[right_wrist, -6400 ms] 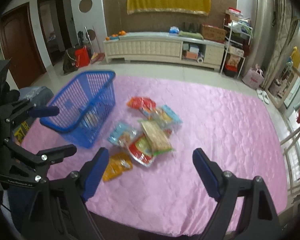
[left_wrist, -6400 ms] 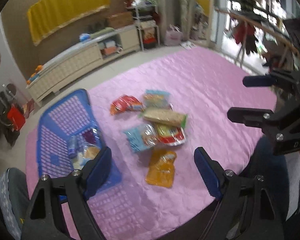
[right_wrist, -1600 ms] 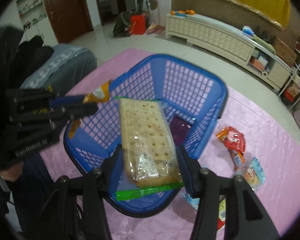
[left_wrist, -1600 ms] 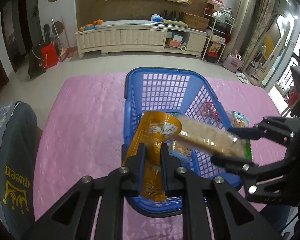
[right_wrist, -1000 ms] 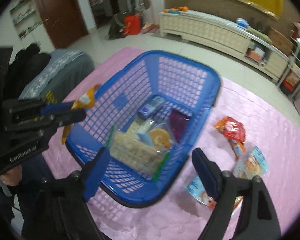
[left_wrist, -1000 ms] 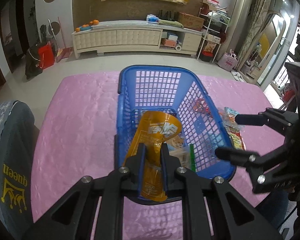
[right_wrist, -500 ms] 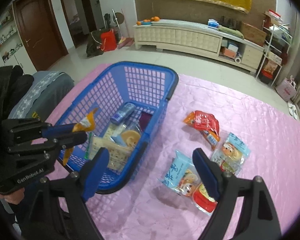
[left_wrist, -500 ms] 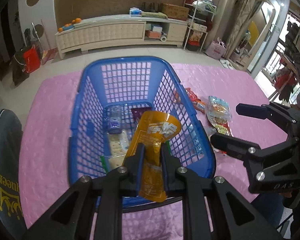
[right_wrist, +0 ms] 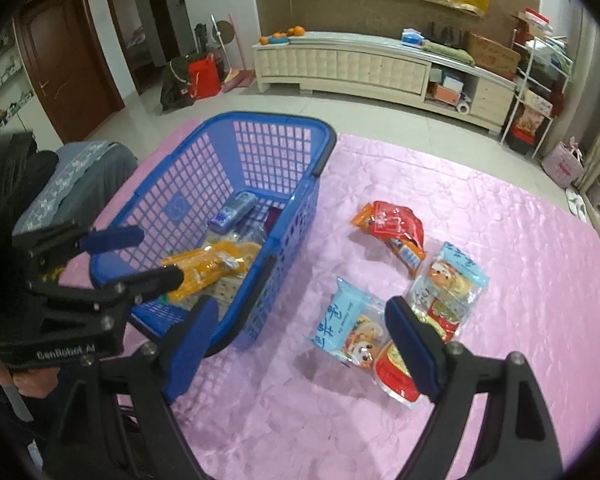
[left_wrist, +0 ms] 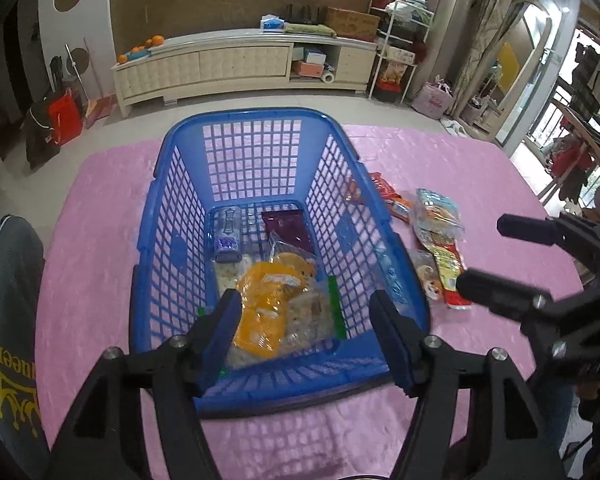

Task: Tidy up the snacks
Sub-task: 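Withdraw both tools from the basket back toward the remaining snacks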

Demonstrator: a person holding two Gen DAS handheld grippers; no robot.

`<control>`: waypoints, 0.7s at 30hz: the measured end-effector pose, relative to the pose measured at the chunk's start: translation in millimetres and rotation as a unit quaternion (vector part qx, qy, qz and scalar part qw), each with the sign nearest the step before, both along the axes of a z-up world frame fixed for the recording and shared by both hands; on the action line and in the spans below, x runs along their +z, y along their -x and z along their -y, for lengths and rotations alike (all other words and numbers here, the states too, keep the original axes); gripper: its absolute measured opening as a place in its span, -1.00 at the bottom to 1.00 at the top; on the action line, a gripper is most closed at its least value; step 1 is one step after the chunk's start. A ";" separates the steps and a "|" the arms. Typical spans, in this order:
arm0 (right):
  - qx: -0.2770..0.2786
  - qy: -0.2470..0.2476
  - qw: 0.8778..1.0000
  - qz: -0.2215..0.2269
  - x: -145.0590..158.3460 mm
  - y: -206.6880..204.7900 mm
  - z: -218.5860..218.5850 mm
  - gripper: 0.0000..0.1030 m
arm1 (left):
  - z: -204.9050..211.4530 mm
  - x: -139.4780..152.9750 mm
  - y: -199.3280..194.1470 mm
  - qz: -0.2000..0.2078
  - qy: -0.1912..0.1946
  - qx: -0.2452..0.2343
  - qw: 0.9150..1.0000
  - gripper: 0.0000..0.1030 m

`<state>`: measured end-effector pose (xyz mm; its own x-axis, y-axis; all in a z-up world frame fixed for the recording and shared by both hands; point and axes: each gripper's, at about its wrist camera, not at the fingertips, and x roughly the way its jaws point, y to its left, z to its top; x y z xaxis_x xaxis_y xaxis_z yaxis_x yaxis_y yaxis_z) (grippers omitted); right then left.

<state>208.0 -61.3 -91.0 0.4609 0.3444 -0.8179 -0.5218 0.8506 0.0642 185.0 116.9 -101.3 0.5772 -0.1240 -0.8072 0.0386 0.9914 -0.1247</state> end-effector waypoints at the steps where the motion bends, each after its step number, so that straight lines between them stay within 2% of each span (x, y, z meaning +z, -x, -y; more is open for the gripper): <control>1: -0.001 -0.002 1.000 0.001 2.1 1.7 1.3 0.71 | 1.9 4.0 4.9 0.004 -0.001 -0.001 1.000 0.26; 6: -0.009 0.000 1.000 0.019 19.5 19.9 14.2 0.71 | 18.1 25.6 23.5 0.028 -0.004 -0.016 0.999 0.41; 9: -0.018 -0.008 1.000 0.022 27.3 27.3 28.2 0.71 | 35.8 37.6 31.6 0.039 -0.003 -0.043 0.998 0.54; 14: -0.036 -0.012 0.999 0.030 35.2 34.2 56.0 0.71 | 73.4 46.5 39.7 0.053 -0.022 -0.076 0.995 0.54; 21: -0.072 -0.009 0.997 0.029 32.6 37.2 104.4 0.71 | 109.7 37.4 30.4 0.036 -0.012 -0.085 0.996 0.54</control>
